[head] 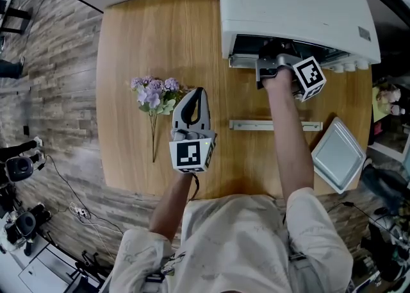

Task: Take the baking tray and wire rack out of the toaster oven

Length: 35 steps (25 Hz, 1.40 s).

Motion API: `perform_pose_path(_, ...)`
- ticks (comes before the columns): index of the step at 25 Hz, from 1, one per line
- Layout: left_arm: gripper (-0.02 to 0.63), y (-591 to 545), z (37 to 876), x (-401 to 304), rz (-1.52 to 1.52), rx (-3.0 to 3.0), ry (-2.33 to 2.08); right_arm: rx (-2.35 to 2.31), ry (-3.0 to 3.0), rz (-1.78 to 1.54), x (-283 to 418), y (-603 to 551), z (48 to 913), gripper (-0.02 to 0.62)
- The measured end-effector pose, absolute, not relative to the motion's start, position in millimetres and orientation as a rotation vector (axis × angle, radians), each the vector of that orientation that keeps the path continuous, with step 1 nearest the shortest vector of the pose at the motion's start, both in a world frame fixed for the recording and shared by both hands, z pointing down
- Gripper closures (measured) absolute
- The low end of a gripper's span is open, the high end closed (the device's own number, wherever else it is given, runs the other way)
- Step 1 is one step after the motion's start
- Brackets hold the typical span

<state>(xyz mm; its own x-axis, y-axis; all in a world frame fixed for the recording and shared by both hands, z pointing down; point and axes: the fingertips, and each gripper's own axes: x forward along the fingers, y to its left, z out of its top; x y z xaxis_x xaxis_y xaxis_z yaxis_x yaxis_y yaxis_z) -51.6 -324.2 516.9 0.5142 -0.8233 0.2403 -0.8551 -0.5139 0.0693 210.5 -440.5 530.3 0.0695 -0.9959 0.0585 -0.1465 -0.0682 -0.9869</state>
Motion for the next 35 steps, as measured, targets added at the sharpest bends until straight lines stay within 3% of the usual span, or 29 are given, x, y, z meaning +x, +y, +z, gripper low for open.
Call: perform_pose_path(35, 0.591, -304, 495, -52, 0.205, 2.595, -1.452, -1.416, 1.288, -1.14, 195, -385, 528, 0.571)
